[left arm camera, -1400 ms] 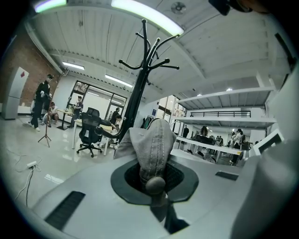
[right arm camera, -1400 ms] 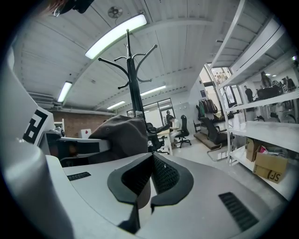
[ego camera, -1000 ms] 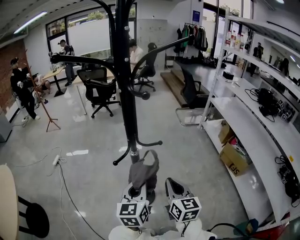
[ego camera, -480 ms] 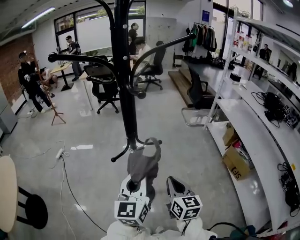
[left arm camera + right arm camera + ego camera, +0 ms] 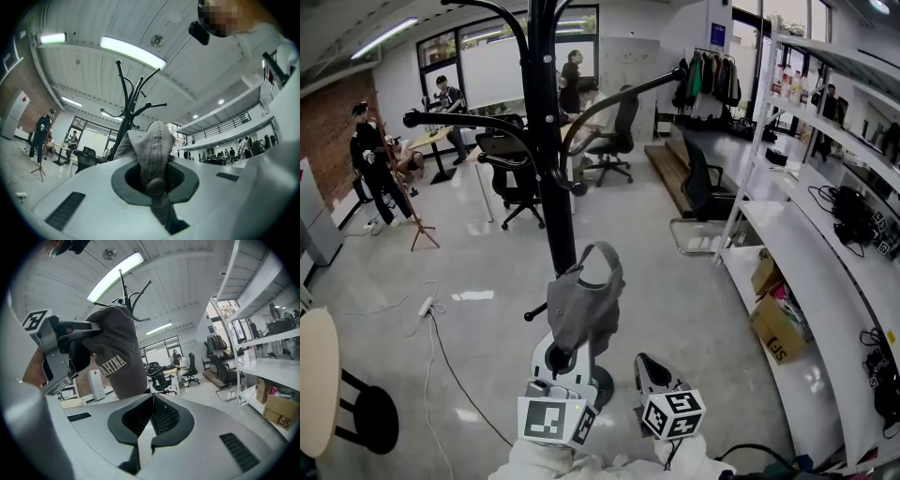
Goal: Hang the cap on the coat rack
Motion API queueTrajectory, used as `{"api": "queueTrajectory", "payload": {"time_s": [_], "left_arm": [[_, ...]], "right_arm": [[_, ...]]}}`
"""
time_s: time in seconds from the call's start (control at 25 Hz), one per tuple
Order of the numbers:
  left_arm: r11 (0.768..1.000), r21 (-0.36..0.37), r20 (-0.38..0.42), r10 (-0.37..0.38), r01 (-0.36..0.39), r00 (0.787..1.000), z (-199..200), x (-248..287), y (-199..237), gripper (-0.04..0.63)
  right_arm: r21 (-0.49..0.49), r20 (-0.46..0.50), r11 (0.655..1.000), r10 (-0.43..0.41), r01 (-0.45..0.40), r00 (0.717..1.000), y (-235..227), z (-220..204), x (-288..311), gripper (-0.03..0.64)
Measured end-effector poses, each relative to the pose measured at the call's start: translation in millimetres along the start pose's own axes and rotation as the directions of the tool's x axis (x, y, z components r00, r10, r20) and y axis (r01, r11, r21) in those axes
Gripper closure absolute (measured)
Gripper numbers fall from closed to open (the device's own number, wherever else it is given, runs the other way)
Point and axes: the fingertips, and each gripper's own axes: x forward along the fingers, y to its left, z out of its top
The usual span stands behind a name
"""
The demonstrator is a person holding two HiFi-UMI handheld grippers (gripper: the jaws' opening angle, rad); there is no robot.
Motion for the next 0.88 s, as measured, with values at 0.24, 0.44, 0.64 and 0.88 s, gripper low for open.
{"api": "queueTrajectory", "payload": {"time_s": [0.24,0.44,0.64,0.88], "left_arm": [[1.000,-0.004,0.035,-0.002,0.003,0.999,16,5,-1,0.580],[1.000,0.009,0.065,0.010,-0.010,0.998,33,6,2,0.580],[0.999,0.053,0.124,0.002,-0.009,0.992,56,10,2,0.580],[0.999,0.041,0.167,-0.018,0.011,0.986,73,16,-5,0.580]], "right_arm": [[0.002,0.002,1.000,-0.006,0.006,1.000,-5,0,-4,0.606],[0.004,-0.002,1.000,-0.014,0.014,1.000,-10,-1,-8,0.606],[0.007,-0.006,1.000,-0.019,0.019,1.000,-13,-4,-11,0.606],[0.029,-0.012,0.999,-0.033,0.033,0.999,-21,-8,-16,0.606]]}}
